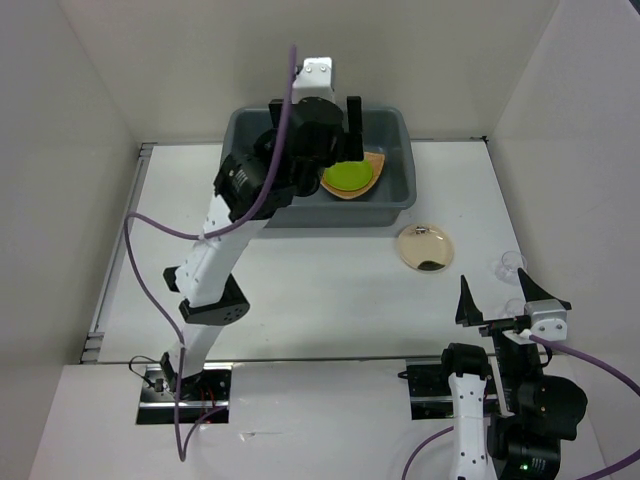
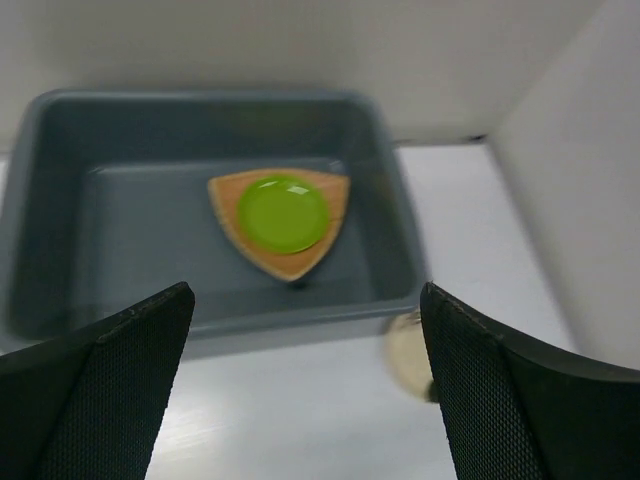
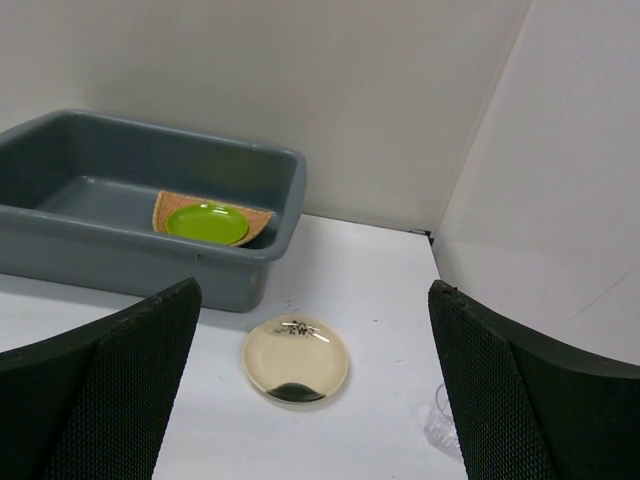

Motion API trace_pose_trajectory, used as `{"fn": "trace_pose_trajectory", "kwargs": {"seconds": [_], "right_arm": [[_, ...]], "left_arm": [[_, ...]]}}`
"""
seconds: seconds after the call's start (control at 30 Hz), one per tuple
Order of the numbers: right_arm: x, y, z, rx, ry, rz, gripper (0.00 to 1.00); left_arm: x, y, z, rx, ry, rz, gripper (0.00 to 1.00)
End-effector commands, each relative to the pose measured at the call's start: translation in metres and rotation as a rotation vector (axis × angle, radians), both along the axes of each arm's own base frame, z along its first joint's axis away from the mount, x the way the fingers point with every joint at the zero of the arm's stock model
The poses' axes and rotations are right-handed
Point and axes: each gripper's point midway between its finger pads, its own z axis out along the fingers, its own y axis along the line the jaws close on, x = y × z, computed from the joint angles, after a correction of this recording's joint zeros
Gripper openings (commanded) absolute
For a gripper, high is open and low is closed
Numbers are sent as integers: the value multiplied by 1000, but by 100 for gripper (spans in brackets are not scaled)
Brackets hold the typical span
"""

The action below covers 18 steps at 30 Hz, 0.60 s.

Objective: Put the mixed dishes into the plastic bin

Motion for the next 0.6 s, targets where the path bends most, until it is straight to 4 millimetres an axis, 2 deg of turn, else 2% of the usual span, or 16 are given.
{"fn": "trace_pose_trajectory", "kwargs": {"seconds": [0.0, 0.03, 0.07, 0.17, 0.2, 0.23, 0.27, 0.3, 0.33, 0.37, 0.4, 0.43, 0.47, 0.5, 0.53, 0.57], "right_arm": [[-4, -1, 9, 8, -44, -13, 98], [-4, -1, 9, 8, -44, -13, 98], [-4, -1, 9, 8, -44, -13, 98], [-6, -1, 9, 6, -53, -13, 98], [-6, -1, 9, 6, -53, -13, 98], [-6, -1, 9, 6, -53, -13, 98], [-6, -1, 9, 6, -53, -13, 98], [-6, -1, 9, 6, -53, -13, 98], [-6, 1, 9, 4, -53, -4, 98], [-9, 2, 10, 2, -63, -4, 98], [-9, 2, 10, 2, -63, -4, 98], [-9, 2, 10, 2, -63, -4, 98], [-12, 2, 10, 0, -72, -4, 98], [-12, 2, 10, 0, -72, -4, 98], [-12, 2, 10, 0, -72, -4, 98], [-12, 2, 10, 0, -72, -4, 98]], "left_arm": [[-3, 49, -15, 168, 32, 180, 100], [-7, 60, -13, 207, 32, 195, 100], [-2, 66, -36, 325, 70, 256, 100], [-12, 99, -41, 451, 82, 340, 100], [-21, 114, -27, 415, 60, 342, 100], [-21, 114, -49, 503, 90, 330, 100], [-23, 120, -50, 573, 79, 311, 100], [-32, 134, -34, 511, 41, 316, 100], [-34, 143, -36, 516, 39, 326, 100], [-32, 141, -53, 586, 43, 297, 100], [-44, 144, -46, 530, 22, 205, 100], [-48, 137, -50, 505, 17, 134, 100], [-48, 121, -64, 472, 6, 49, 100], [-67, 103, -56, 334, -22, -115, 100], [-73, 92, -56, 241, -27, -182, 100], [-81, 87, -32, 20, -76, -214, 100]]}}
